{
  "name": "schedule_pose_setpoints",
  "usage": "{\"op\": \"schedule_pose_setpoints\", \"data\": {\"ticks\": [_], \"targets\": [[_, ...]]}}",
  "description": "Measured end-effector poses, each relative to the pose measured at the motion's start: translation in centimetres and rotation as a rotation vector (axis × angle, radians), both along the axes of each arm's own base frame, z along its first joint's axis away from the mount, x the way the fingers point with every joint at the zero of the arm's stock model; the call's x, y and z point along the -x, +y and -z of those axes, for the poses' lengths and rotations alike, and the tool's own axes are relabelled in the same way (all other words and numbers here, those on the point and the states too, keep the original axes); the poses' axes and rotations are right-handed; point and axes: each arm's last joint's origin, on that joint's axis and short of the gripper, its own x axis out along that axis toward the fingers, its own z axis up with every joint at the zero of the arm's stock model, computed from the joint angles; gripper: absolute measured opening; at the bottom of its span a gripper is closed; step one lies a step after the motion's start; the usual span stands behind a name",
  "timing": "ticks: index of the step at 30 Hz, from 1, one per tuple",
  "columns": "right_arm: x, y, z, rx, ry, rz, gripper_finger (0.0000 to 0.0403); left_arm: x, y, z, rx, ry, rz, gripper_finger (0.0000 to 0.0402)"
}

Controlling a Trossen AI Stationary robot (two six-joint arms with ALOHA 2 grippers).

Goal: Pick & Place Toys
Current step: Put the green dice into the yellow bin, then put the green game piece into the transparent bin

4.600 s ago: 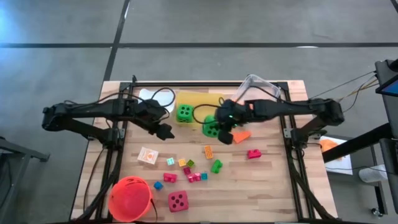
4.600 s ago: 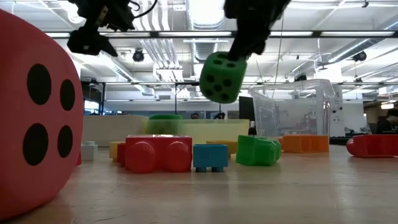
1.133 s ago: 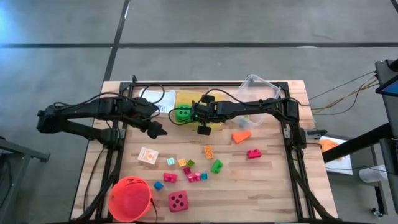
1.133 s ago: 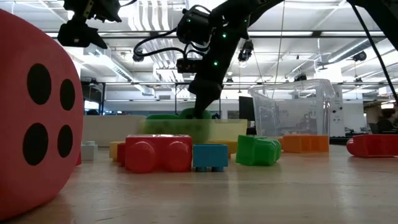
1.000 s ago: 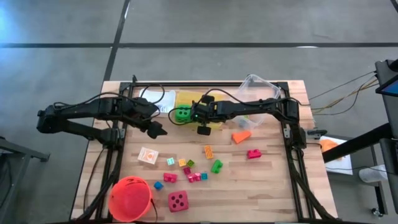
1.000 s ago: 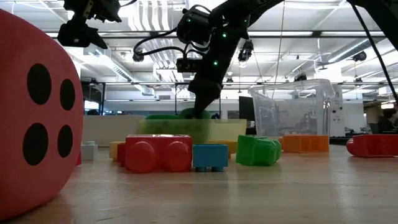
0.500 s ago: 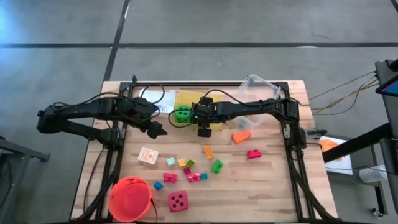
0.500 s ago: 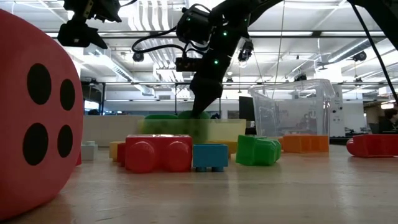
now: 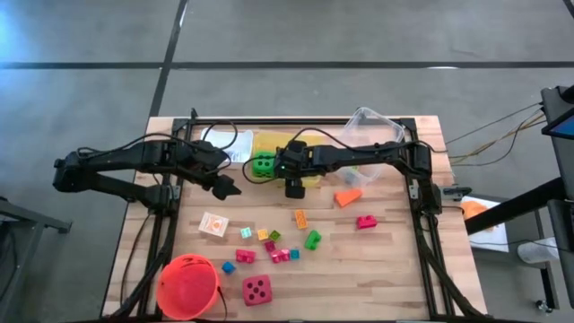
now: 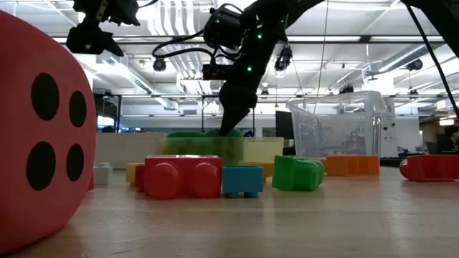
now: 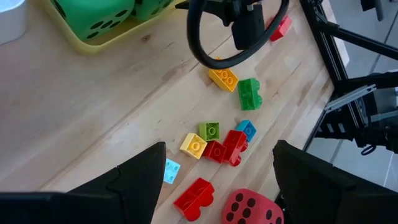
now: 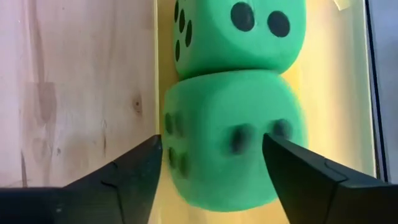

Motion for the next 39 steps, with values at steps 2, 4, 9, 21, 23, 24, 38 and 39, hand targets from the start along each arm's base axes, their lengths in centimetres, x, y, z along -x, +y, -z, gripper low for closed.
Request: {"op": "schedule_pose_setpoints", "data": {"ticks": [2,4,9,21,23,24,38,39], "targets": [[-0.2,0.0,-0.4,0.001,-0.013,0.002,0.0285,0.0,0.0,0.0,0.0,0.001,0.0,0.0284],[-0.3,0.0,-1.0,-0.001,-0.028,0.009,0.0295,0.0,0.0,0.0,0.0,0.003,0.0,0.0284],[-0.5,0.0,-2.6,-0.016,-0.047,0.041,0.0303,0.1,0.0,0.1,0.001,0.014,0.001,0.0284],[5.2,6.3,-8.7,-0.439,0.041,-0.167,0.0304,0.5,-0.1,0.4,-0.002,0.061,0.011,0.0284],[6.6,8.1,-8.8,-0.408,0.064,-0.253,0.0304,0.5,-0.1,0.4,-0.012,0.059,0.023,0.0284],[7.3,9.0,-8.8,-0.386,0.07,-0.296,0.0304,0.5,-0.1,0.4,-0.014,0.058,0.026,0.0284],[8.9,14.8,-2.6,-0.229,0.132,-0.64,0.0303,0.5,0.0,0.4,-0.027,0.063,0.042,0.0284],[8.8,14.9,-2.3,-0.227,0.117,-0.646,0.0303,0.5,0.0,0.4,-0.027,0.062,0.041,0.0284]]}}
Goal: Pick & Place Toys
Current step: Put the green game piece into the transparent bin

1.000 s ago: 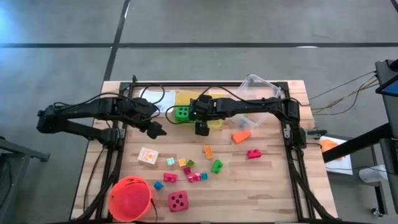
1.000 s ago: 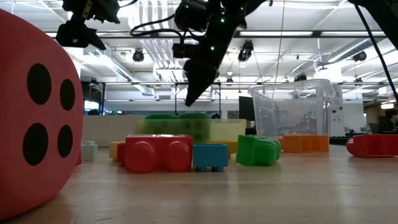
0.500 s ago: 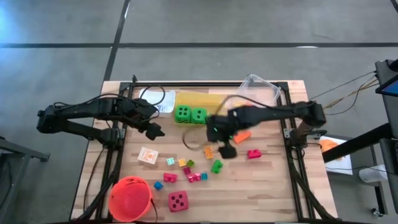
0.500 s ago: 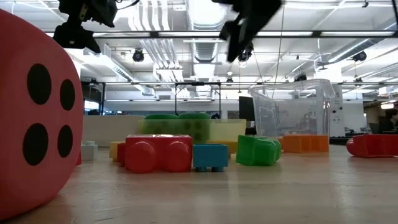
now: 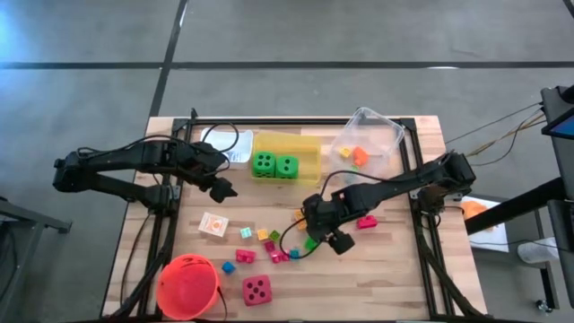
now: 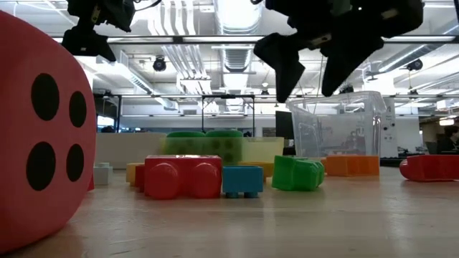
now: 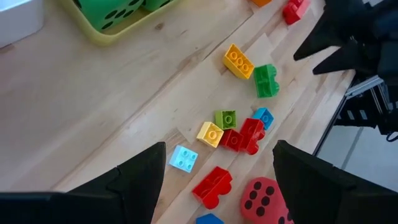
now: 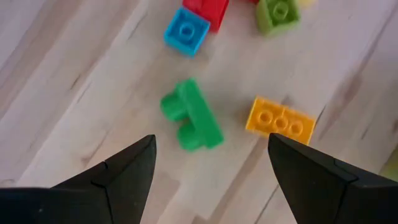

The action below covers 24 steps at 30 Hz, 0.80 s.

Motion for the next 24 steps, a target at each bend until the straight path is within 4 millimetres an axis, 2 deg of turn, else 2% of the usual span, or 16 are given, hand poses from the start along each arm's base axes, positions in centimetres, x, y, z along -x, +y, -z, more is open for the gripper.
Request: {"op": "schedule_pose_setpoints", "data": {"ticks": [3,11,15,24], "targets": [[-0.5,0.1,0.5,-0.018,-0.067,-0.013,0.0303,0.0,0.0,0.0,0.0,0.001,0.0,0.0284],[-1.3,1.7,3.8,0.008,-0.003,-0.124,0.0303,0.0,0.0,0.0,0.007,0.002,-0.005,0.0284],[-1.7,2.5,4.3,0.018,0.002,-0.164,0.0303,0.0,0.0,0.0,0.024,0.003,-0.015,0.0284],[-2.3,2.6,6.8,0.072,0.04,-0.225,0.0303,0.0,-0.1,0.0,0.032,0.002,-0.01,0.0284]]}}
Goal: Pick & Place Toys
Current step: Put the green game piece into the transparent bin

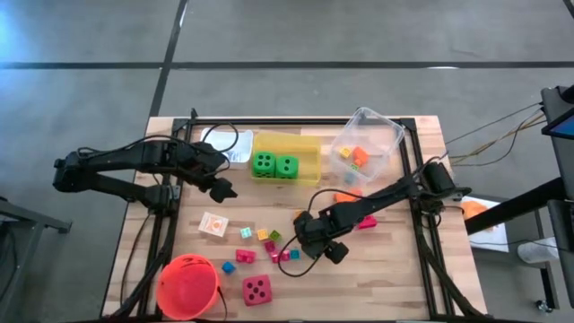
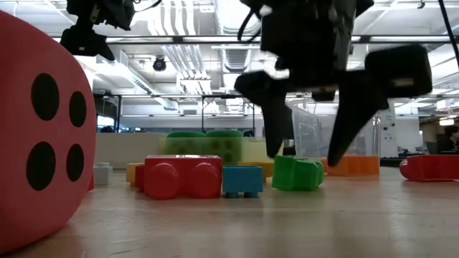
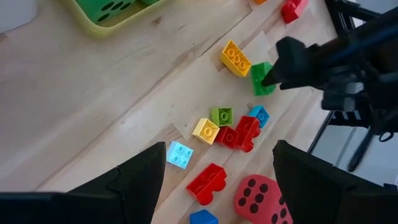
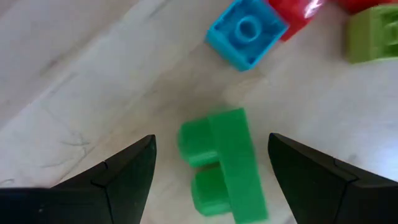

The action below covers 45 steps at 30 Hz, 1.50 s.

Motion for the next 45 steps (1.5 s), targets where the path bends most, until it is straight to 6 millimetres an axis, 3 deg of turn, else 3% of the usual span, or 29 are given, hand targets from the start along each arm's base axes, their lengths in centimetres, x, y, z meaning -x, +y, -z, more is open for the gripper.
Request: {"op": "schedule_pose_setpoints", "data": {"ticks": [6,14,23,33,40,45], "targets": [[-0.1,0.0,2.0,0.023,0.07,-0.009,0.0288,0.0,0.0,0.0,0.012,0.0,0.001,0.0284],[0.3,-0.1,1.6,0.039,0.085,-0.002,0.0159,0.0,0.0,0.0,0.013,0.0,0.0,0.0284],[1.6,-0.8,0.7,0.122,0.169,0.055,0.0159,0.0,0.0,0.0,0.014,0.0,0.0,0.0284],[3.3,-2.5,-6.5,0.012,0.005,0.26,0.0159,0.0,0.0,0.0,0.024,0.001,-0.01,0.0284],[5.9,-6.2,-12.7,-0.007,-0.215,0.62,0.0159,0.0,0.0,0.0,0.025,0.0,-0.012,0.0284],[7.9,-9.3,-15.5,-0.052,-0.302,0.881,0.0159,0.0,0.0,0.0,0.023,0.0,-0.015,0.0284]]}}
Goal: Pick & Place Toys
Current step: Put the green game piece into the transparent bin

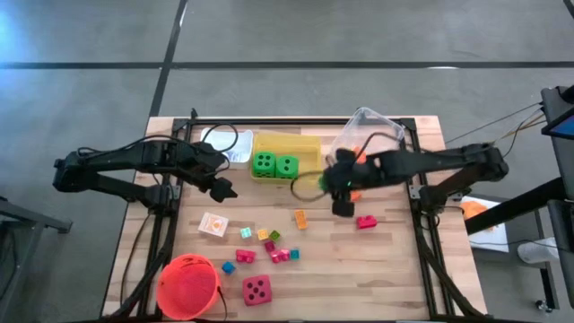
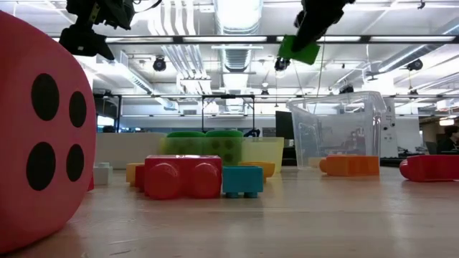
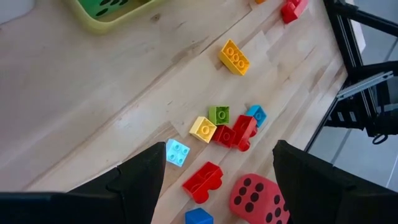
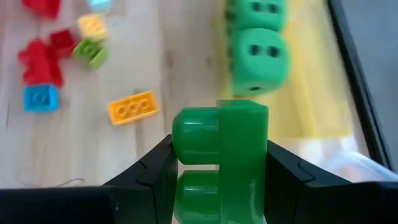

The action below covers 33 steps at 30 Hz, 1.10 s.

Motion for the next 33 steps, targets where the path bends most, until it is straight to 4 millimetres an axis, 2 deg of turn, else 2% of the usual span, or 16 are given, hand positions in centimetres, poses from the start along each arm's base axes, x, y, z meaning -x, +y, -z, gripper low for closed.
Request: {"op": "schedule_pose_setpoints", "data": {"ticks": [6,12,19,24,28,33], "targets": [[2.1,-3.2,-1.5,-0.095,-0.034,0.22,0.0159,0.0,0.0,0.0,-0.003,0.0,-0.002,0.0284],[4.5,-6.7,-1.4,-0.246,0.047,0.477,0.0159,0.0,0.0,0.0,-0.003,-0.001,-0.002,0.0284],[5.9,-11.4,-1.0,-0.293,0.065,0.648,0.0159,0.0,0.0,0.0,-0.005,-0.002,0.0,0.0284],[6.3,-14.5,1.2,-0.314,0.169,0.755,0.0159,0.0,0.0,0.0,-0.008,-0.002,0.004,0.0284],[6.4,-15.1,4.1,-0.319,0.256,0.732,0.0159,0.0,0.0,0.0,-0.007,0.0,0.005,0.0284],[6.6,-16.0,7.1,-0.384,0.237,0.741,0.0159,0.0,0.0,0.0,-0.009,0.0,0.006,0.0284]]}}
